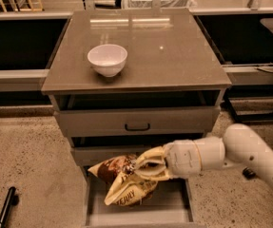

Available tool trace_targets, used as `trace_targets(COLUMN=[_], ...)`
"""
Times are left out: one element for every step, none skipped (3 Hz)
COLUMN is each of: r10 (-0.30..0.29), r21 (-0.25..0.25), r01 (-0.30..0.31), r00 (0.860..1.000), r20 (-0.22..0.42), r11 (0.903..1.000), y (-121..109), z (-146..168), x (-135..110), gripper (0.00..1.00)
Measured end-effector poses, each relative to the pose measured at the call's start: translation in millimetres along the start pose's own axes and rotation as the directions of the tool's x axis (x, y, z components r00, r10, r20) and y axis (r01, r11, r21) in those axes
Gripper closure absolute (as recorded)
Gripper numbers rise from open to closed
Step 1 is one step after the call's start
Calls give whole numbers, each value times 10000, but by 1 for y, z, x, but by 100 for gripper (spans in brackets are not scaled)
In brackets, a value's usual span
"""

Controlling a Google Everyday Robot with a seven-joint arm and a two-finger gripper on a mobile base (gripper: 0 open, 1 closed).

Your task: Pick brown chip bag from bottom drawer and place on counter

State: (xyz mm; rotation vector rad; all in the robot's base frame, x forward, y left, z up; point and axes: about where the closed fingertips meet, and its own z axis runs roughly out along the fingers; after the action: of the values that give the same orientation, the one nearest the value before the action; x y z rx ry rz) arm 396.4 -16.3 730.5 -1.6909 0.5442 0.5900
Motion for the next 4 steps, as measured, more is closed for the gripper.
trace_targets(r10=[-1431, -2294, -3152, -2878], r21=[-607, -777, -395, 52], r01=[1405, 2204, 3179, 3049], r00=[9888, 9638, 9029, 9044], r20=[-422, -1361, -2921, -3150], r11=[9882, 9723, 9473, 9524], y=[-60, -116, -172, -191], z=[-16, -45, -87, -113], x=[-56, -92, -113, -103], gripper=[100, 100, 100, 100])
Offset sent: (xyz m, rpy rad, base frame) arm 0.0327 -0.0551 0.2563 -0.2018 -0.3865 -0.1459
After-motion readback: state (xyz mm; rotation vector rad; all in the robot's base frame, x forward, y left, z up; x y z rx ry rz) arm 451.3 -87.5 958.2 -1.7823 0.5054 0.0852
